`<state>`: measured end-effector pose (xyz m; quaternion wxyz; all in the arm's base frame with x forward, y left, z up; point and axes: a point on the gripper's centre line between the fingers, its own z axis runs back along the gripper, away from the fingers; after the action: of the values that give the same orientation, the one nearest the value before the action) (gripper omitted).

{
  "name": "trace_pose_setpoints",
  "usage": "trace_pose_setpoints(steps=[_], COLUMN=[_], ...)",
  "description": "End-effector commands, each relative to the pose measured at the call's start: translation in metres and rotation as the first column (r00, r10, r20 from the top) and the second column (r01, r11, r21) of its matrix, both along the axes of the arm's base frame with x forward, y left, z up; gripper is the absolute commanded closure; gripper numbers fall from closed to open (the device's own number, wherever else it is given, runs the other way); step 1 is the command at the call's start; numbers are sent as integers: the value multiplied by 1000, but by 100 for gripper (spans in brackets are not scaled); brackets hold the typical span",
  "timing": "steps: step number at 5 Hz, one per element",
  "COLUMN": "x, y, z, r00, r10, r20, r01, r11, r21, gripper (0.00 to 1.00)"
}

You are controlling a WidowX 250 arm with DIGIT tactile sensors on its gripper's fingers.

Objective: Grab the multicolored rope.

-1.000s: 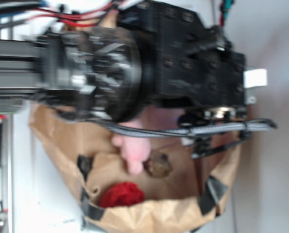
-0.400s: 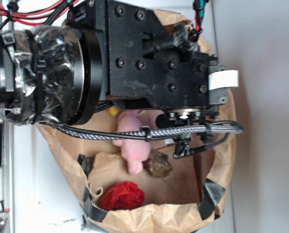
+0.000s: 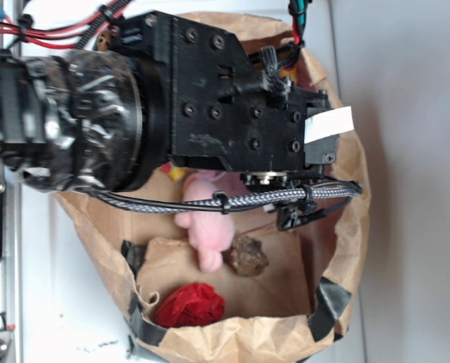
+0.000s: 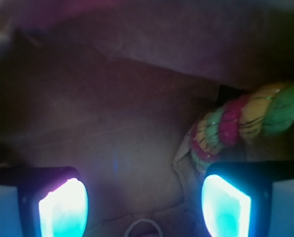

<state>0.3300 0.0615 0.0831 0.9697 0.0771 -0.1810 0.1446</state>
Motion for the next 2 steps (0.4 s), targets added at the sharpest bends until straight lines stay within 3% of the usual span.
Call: trace_pose_setpoints(steps=[1,2], x=[15,10], y=[23,25], z=[8,6], r00=[996,996], r10=[76,76], r20=[41,40], r01=[-77,-79], r11=[996,995], r21=[42,65], gripper=[0,0])
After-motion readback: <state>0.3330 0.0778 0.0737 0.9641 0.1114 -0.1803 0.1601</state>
